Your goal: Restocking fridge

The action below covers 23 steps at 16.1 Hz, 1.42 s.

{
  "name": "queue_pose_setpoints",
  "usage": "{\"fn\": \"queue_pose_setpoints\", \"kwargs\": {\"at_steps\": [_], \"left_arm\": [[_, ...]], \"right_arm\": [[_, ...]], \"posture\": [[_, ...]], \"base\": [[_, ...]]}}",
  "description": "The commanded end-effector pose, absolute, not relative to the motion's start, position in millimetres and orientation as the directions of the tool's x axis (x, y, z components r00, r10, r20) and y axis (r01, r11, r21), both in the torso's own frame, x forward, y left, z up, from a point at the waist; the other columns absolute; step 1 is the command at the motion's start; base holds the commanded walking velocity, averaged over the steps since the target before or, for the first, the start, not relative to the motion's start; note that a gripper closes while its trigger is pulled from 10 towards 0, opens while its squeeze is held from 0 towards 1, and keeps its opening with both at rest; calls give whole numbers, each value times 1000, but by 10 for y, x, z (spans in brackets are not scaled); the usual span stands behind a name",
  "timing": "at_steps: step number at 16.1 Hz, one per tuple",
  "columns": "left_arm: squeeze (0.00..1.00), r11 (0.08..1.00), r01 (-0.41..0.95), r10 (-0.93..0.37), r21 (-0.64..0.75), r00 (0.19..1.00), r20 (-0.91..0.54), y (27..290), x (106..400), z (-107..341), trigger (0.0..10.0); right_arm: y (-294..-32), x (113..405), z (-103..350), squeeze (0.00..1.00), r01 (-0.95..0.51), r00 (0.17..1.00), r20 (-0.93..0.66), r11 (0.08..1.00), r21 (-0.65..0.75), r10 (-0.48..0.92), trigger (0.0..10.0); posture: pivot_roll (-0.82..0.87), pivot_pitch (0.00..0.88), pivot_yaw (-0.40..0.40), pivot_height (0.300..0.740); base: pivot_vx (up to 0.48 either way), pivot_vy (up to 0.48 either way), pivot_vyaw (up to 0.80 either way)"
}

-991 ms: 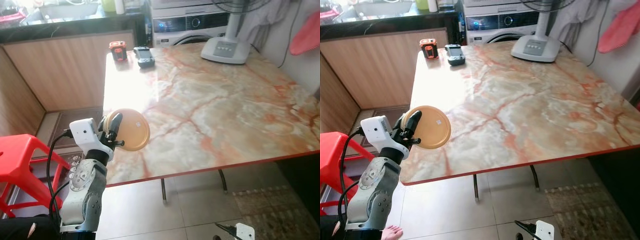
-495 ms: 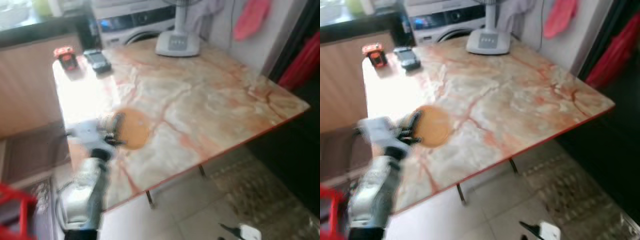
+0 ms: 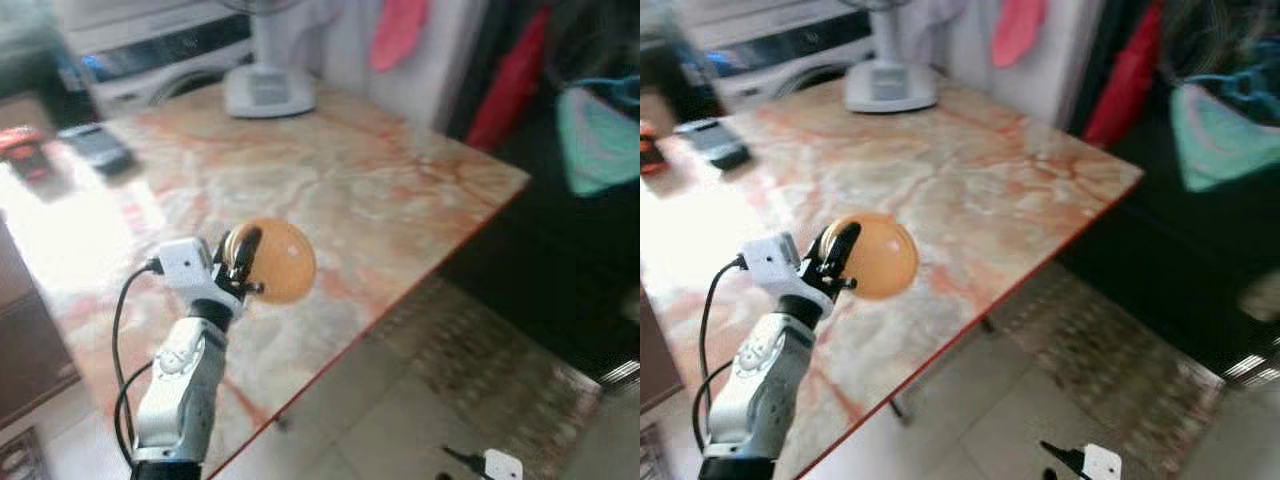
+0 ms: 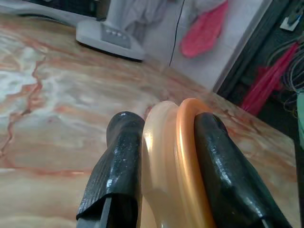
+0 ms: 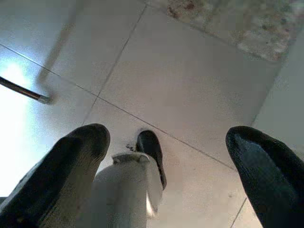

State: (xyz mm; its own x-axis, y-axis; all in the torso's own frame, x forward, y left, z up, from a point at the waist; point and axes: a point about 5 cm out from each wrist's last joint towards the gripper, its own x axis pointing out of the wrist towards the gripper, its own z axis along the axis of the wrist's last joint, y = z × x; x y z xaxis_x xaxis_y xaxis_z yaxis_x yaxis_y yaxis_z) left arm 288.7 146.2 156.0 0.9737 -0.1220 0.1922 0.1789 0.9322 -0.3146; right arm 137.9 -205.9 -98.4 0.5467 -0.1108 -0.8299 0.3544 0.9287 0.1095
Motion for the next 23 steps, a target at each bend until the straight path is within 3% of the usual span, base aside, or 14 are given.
{"fn": "queue_pose_setpoints", "kwargs": {"at_steps": [1,23], "left_arm": [[0,936,181,-122,-302,971,203,1483,2867,1580,10000],[0,929,284,-250,-237,954,165,1318,2837,1498,10000]], "right_arm": [[-1996,1353,-1004,0,361,537,-838,924,123,-98,10000],[-1997,1344,-1008,0,380,533,-839,917,121,-110,10000]], "posture": [[142,26,48,740],[142,43,52,740]], "base": [[0,0,-744],[0,0,-741]]}}
